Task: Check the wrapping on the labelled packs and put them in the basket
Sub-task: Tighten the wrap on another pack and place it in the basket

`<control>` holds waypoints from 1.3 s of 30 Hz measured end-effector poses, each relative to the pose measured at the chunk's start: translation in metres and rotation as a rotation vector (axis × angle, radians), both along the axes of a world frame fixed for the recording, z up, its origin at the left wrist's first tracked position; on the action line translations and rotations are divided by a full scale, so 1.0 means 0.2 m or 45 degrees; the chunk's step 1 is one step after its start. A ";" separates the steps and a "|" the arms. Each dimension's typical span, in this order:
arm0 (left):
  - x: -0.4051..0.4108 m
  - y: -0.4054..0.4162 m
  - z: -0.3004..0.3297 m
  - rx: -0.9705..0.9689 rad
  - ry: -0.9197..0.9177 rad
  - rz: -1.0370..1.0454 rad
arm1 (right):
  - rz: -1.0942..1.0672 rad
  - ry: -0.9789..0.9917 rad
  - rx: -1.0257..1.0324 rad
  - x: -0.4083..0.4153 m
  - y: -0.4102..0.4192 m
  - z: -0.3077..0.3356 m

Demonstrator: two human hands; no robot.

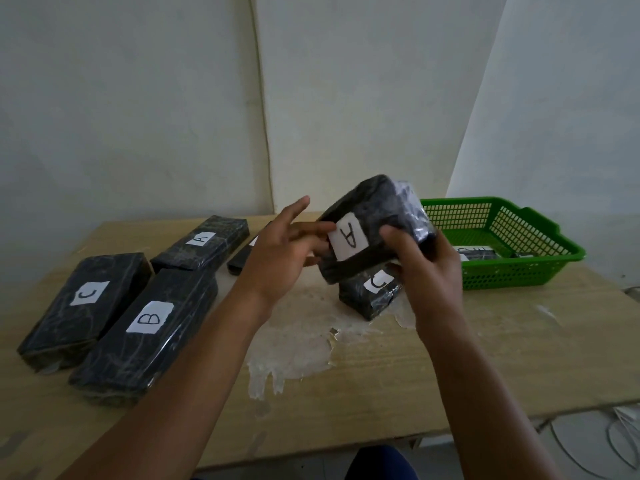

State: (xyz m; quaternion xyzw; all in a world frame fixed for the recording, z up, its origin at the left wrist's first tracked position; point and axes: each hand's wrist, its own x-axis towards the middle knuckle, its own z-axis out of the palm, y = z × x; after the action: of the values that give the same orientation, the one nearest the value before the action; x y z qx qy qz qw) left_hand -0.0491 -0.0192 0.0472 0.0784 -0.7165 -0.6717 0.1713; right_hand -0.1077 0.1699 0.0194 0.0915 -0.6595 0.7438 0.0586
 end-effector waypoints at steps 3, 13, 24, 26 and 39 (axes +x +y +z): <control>-0.01 0.00 -0.04 -0.232 0.028 -0.019 | 0.040 -0.294 -0.221 -0.02 0.00 -0.01; 0.01 0.05 -0.05 -0.673 0.177 0.086 | 0.180 -0.426 -0.086 -0.03 0.01 -0.03; -0.07 0.04 -0.01 0.033 -0.173 -0.056 | 0.451 -0.392 0.045 -0.01 0.02 -0.07; -0.08 0.04 -0.03 0.101 -0.174 -0.037 | 0.463 -0.420 -0.027 -0.01 0.04 -0.08; -0.13 -0.07 -0.10 -0.693 0.217 -0.184 | 0.582 -0.637 -0.045 -0.16 0.25 0.03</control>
State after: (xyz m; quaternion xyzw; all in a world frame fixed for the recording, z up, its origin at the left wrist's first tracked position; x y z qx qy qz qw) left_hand -0.0754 -0.0332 0.0278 -0.0784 -0.8571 -0.4695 0.1972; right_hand -0.1396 0.2207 0.0253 0.0505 -0.6031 0.7483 -0.2716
